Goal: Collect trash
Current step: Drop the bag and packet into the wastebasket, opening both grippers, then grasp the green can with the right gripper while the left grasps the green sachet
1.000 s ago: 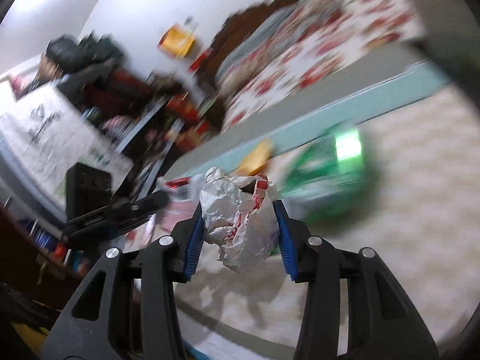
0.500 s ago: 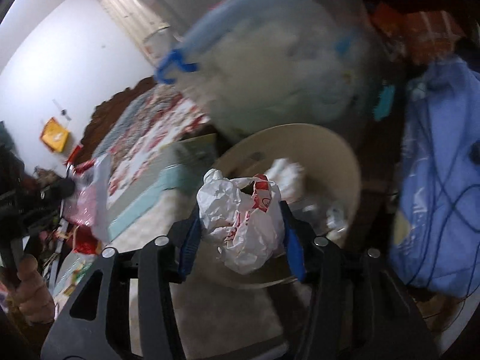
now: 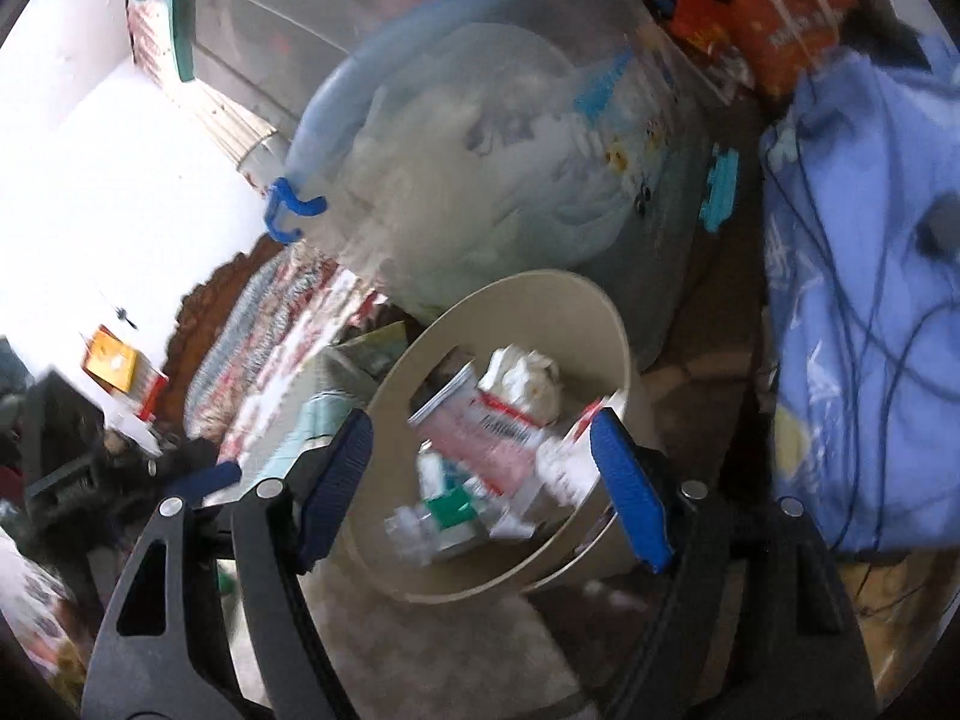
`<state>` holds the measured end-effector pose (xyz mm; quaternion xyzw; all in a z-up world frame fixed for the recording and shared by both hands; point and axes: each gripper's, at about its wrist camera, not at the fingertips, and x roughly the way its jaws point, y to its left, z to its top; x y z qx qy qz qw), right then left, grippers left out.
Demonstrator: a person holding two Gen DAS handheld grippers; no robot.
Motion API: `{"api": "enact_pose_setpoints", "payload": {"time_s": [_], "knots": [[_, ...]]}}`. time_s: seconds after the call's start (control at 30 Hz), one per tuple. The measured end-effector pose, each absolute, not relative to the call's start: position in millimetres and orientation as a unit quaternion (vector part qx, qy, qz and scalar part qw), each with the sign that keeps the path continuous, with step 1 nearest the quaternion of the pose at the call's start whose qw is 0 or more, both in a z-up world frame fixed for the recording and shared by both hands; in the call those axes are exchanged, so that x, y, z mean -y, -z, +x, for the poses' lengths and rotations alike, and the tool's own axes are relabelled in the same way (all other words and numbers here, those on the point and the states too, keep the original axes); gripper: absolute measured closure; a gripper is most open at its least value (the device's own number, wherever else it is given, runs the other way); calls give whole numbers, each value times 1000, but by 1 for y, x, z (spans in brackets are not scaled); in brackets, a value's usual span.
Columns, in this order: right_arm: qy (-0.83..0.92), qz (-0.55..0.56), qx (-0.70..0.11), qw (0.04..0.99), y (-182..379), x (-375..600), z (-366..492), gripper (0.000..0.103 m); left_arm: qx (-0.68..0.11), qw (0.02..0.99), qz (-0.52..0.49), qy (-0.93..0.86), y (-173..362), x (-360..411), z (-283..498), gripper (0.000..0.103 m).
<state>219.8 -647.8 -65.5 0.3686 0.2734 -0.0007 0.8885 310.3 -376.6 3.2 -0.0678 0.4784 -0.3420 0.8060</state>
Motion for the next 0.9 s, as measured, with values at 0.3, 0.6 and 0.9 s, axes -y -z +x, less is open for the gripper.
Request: {"api": "enact_pose_setpoints", "payload": {"time_s": [0.3,0.6,0.9], "knots": [[-71,370,-299,877,53,576,207,28,-472,806,-41,356,0,286,215,53],[-166,315,-353,865,46,465,227,30,-455,837,-64,298,6,157,143,53],[-262,318,-419,809,62,370,256,29,-452,851,-148,223,18,63,133,53]]}}
